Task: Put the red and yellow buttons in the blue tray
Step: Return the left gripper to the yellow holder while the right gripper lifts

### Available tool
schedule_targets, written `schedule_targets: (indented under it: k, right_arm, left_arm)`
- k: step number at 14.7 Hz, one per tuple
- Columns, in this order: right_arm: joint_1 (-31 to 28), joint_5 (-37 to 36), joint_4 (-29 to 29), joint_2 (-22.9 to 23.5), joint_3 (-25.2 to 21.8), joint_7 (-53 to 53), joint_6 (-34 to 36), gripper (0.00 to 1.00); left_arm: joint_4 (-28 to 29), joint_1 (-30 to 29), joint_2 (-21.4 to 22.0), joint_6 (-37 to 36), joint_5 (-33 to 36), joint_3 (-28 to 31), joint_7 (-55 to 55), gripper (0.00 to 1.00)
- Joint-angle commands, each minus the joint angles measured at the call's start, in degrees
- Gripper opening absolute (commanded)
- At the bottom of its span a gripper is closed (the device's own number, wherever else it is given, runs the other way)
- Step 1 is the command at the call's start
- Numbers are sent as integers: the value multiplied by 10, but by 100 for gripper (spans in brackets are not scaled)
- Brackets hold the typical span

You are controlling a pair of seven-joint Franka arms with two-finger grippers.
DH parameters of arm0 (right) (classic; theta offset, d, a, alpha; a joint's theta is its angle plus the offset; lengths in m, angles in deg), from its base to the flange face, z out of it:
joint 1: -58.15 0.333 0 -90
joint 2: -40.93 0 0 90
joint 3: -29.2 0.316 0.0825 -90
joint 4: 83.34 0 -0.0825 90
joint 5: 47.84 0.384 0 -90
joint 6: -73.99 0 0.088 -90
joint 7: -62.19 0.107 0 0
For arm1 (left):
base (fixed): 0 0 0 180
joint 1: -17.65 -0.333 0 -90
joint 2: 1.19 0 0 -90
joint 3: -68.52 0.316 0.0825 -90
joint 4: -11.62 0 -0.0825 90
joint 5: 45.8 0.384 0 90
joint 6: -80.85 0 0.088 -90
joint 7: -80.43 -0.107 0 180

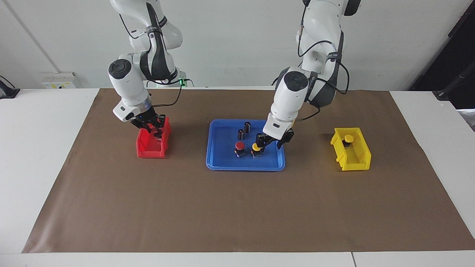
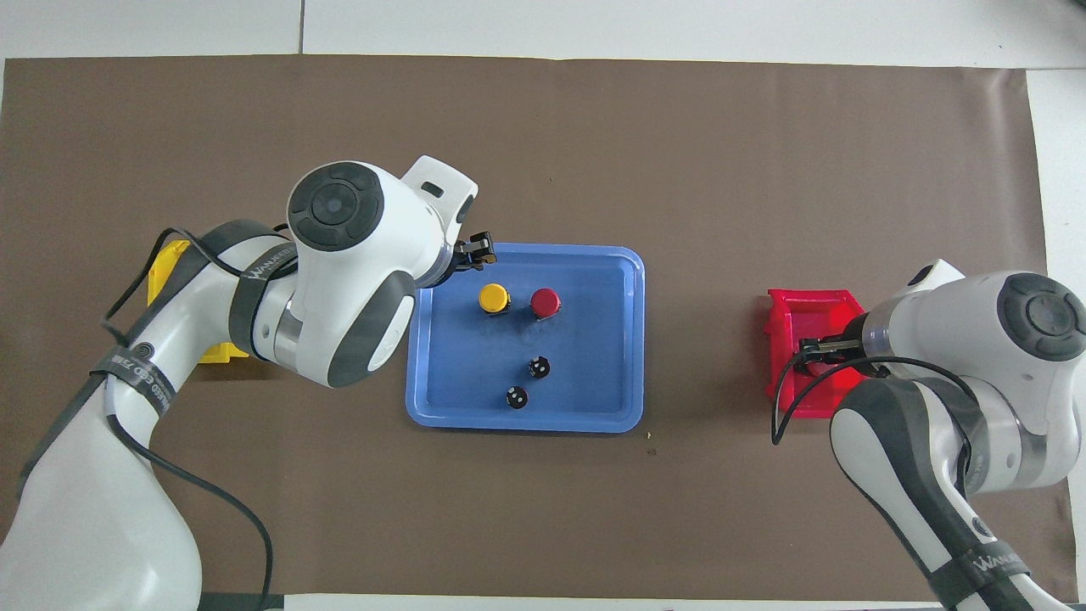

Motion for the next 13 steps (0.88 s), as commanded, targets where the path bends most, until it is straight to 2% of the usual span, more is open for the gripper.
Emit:
schedule_targets:
  k: [1, 3, 5, 7, 9, 13]
  right_arm:
    - [-4, 4, -141, 51, 5, -19, 118, 18]
    - [29, 4, -226, 85, 5, -4, 175, 18]
    - [74, 5, -266, 106, 6, 70, 166, 18]
    - [133, 7, -262, 113, 8, 155, 103, 19]
    - [179, 7, -261, 140, 8, 227, 58, 19]
    - [226, 6, -246, 184, 8, 289, -23, 19]
  left_arm:
    - [12, -68, 35, -67, 26, 0, -137, 100]
    - [12, -122, 38, -80, 33, 1, -244, 100]
    - [13, -161, 38, -76, 33, 0, -302, 100]
    - [14, -195, 37, -71, 33, 0, -357, 100]
    - [21, -227, 38, -70, 33, 0, -404, 100]
    - [44, -262, 47, -70, 45, 1, -481, 94]
